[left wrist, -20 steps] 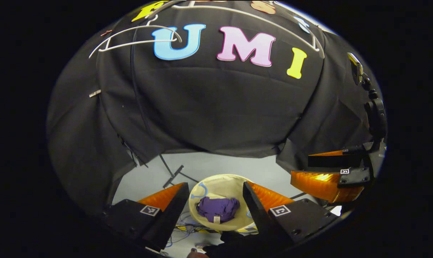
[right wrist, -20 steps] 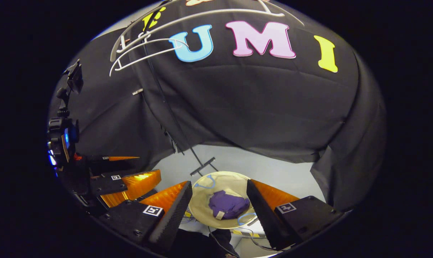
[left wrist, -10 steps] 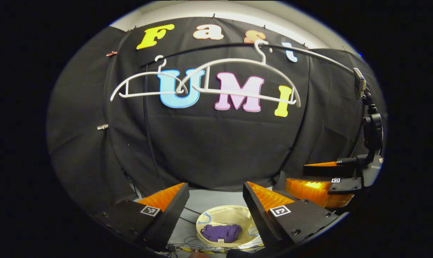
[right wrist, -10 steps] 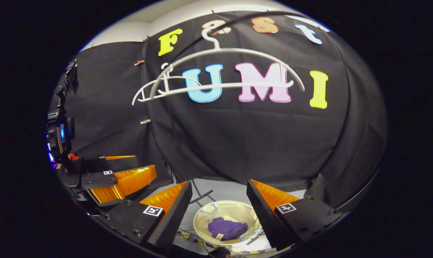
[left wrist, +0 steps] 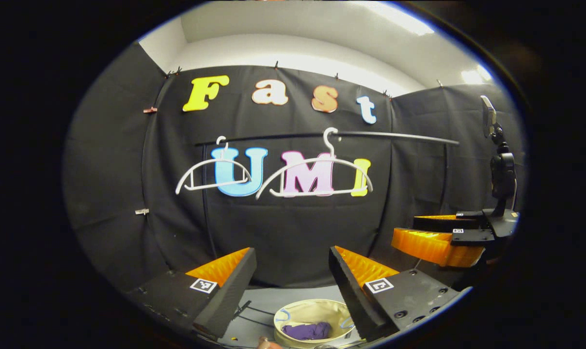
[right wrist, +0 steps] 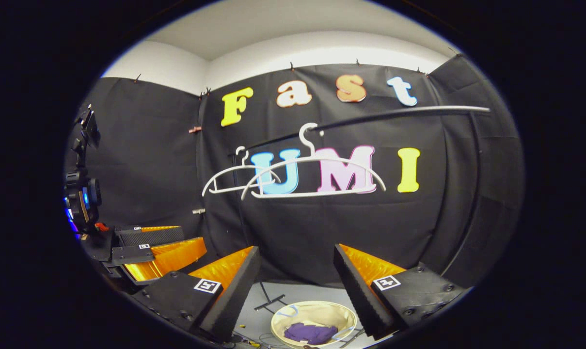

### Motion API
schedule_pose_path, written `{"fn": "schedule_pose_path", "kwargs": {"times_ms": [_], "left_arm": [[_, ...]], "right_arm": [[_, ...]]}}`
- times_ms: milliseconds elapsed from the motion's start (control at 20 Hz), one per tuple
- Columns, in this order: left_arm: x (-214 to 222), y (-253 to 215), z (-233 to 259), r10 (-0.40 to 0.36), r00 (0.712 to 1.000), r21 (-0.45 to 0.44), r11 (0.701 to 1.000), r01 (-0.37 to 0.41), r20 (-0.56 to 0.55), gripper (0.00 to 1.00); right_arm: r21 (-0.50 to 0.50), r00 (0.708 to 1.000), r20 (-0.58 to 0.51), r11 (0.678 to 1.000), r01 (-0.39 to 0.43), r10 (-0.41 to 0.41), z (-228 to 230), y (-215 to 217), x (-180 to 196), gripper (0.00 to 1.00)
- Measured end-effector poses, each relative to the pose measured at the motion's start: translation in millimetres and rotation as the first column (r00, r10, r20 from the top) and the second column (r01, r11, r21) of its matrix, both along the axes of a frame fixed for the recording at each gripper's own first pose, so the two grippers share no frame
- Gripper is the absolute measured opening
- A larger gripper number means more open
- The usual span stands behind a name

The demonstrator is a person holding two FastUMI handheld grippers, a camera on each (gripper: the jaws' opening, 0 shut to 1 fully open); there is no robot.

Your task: Grasp the clothes on the hanger with both hands and then place them into the laundry hamper below.

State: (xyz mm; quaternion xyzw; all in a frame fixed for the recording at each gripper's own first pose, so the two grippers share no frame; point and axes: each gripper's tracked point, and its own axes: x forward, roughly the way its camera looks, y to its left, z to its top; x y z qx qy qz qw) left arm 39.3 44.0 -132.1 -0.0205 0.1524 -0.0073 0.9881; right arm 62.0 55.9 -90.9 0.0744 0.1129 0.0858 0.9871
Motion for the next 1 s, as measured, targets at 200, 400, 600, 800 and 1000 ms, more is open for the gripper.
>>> {"fn": "schedule_pose_path", "kwargs": {"times_ms": [200, 400, 600, 800, 1000], "left_arm": [[-33, -6, 48, -0.046, 0.993, 0.016, 0.999, 0.044, 0.104, 0.92], [-62, -8, 85, -0.054, 0.977, 0.033, 0.998, 0.048, 0.205, 0.92], [-76, -15, 101, -0.061, 0.968, 0.041, 0.998, 0.052, 0.242, 0.95], [-82, -24, 118, -0.046, 0.957, 0.013, 0.999, 0.044, 0.286, 0.95], [-69, -50, 118, -0.054, 0.958, -0.024, 0.998, 0.063, 0.283, 0.94]], "right_arm": [[0.002, 0.992, 0.095, 0.997, 0.077, -0.077, 40, -3, -40, 0.92], [0.008, 0.963, 0.206, 0.985, 0.175, -0.173, 81, -21, -76, 0.98], [0.042, 0.933, 0.280, 0.974, 0.222, -0.225, 111, -30, -100, 0.97], [0.032, 0.927, 0.306, 0.976, 0.217, -0.216, 126, -37, -106, 0.97], [0.029, 0.930, 0.303, 0.977, 0.210, -0.209, 133, -52, -108, 1.00]]}}
